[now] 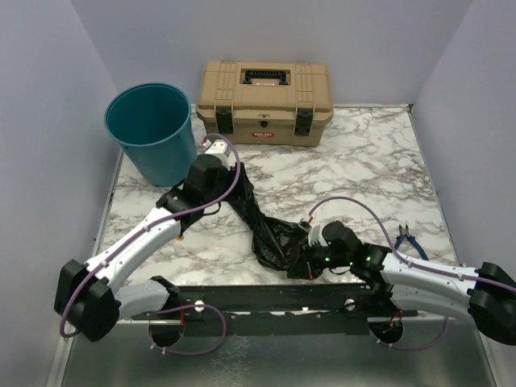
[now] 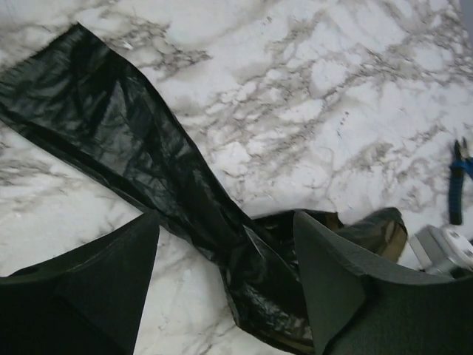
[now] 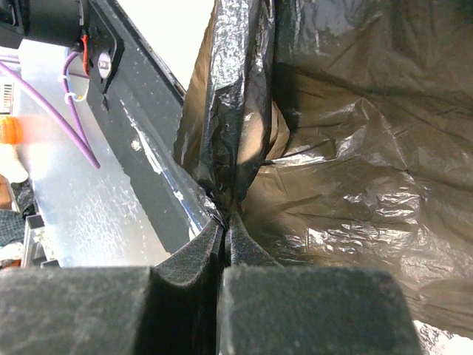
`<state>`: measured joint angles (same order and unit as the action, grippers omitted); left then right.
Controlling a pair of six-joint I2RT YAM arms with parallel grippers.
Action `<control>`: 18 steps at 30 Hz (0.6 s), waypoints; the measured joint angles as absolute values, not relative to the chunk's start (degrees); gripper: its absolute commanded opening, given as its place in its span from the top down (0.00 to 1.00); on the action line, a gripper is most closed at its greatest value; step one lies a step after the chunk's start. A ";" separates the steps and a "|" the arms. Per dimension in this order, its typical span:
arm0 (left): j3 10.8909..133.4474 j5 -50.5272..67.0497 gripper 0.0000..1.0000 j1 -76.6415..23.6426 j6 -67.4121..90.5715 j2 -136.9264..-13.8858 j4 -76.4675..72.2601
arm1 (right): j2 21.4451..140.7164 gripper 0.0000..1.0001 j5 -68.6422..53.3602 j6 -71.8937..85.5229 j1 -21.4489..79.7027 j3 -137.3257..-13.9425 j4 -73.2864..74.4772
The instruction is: Put the trash bags into the trash bin
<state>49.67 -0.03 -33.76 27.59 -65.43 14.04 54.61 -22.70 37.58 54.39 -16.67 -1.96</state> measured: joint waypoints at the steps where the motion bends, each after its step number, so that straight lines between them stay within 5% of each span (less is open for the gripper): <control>1: 48.42 0.99 0.26 -33.76 28.08 -64.05 14.09 | 55.27 0.96 -22.65 37.56 54.39 -16.84 -2.15; 18: 42.28 2.02 0.49 -45.25 38.59 -72.86 12.99 | 58.04 0.96 -22.68 37.47 54.39 -17.78 -3.55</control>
